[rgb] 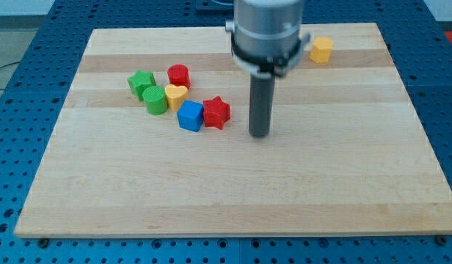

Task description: Move blue cube to the left of blue triangle

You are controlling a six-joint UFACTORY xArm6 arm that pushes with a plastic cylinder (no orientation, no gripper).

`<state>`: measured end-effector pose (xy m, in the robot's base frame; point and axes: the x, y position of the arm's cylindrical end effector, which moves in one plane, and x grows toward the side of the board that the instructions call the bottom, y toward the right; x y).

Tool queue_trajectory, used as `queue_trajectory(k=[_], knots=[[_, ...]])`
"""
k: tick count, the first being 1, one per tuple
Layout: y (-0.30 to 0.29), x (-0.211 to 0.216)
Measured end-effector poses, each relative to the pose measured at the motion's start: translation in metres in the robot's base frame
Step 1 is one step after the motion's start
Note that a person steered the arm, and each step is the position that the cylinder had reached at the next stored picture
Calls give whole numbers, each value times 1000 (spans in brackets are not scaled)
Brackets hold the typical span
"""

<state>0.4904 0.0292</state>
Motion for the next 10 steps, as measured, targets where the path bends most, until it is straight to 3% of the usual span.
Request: queue_trajectory(k=[2,4,7,9,10], knots=[[-102,2],[-108,-89],[-49,-161],[-26,-159],[-63,-114]])
